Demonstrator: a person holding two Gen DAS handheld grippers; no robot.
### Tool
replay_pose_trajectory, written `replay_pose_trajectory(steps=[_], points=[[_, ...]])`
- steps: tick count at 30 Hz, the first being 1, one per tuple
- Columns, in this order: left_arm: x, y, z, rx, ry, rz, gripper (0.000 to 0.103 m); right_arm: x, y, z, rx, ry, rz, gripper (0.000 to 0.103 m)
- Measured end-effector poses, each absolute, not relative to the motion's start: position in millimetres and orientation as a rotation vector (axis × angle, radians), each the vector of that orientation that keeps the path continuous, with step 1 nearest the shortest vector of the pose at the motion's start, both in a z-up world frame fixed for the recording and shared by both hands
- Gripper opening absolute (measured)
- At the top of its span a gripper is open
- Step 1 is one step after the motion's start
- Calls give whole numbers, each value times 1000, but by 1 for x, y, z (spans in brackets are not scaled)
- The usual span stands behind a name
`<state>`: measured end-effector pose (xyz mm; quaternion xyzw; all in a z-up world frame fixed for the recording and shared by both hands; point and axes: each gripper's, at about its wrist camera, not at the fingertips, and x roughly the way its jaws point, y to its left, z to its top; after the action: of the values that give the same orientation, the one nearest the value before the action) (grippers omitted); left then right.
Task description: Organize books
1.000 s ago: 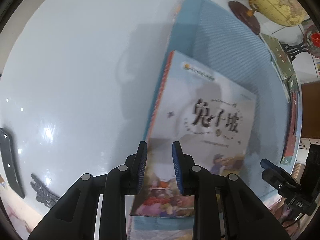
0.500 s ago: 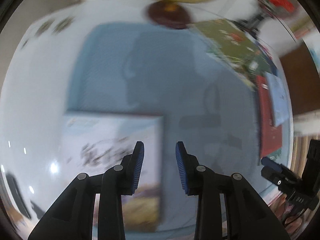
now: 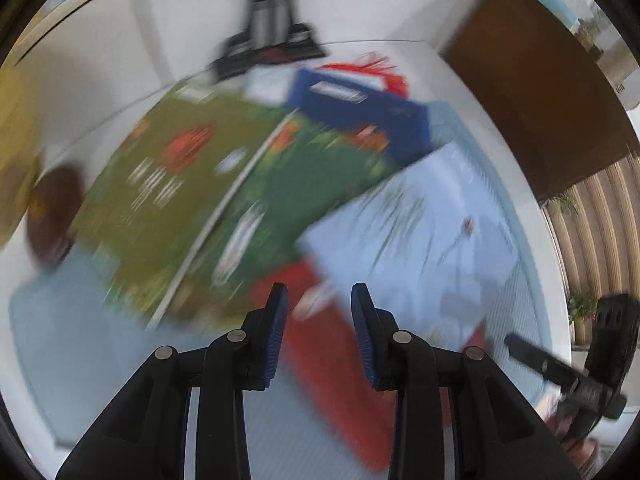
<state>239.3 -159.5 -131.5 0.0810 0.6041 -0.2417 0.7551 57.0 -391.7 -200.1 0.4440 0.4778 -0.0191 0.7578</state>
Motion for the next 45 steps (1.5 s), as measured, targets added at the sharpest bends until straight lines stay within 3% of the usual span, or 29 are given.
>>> replay_pose_trajectory(steps=[8,16,19,21,23,27,30,31,32,34,41,45], points=[[294,-213,-162,206,1358,-518,30,85,-408,-224,1047,1011,17,74],[294,-225,-172,182,1367,-589,32,98,-415,-234,1036,1009,76,77],[279,-229,-171,246,1360,-614,37,101,-414,-233,1083,982,141,78],[274,-225,-171,246,1358,-611,37,94,-417,-226,1097,921,148,72],[274,-214,-172,175,1382,-601,36,84,-424,-218,1130,835,166,57],[260,-205,-170,212,1381,-609,38,83,-423,-216,1156,801,246,56],[252,-196,-169,203,1386,-596,39,86,-410,-212,1145,792,285,45],[251,-193,-169,190,1389,-591,39,84,-407,-207,1137,783,288,39],[248,-187,-168,176,1396,-586,40,84,-403,-201,1120,778,287,24],[246,-185,-170,163,1406,-590,40,85,-393,-188,1064,800,260,14],[220,-167,-168,52,1450,-625,38,78,-388,-169,1060,861,198,10],[193,-183,-158,-93,1483,-758,38,55,-386,-115,951,891,158,10]])
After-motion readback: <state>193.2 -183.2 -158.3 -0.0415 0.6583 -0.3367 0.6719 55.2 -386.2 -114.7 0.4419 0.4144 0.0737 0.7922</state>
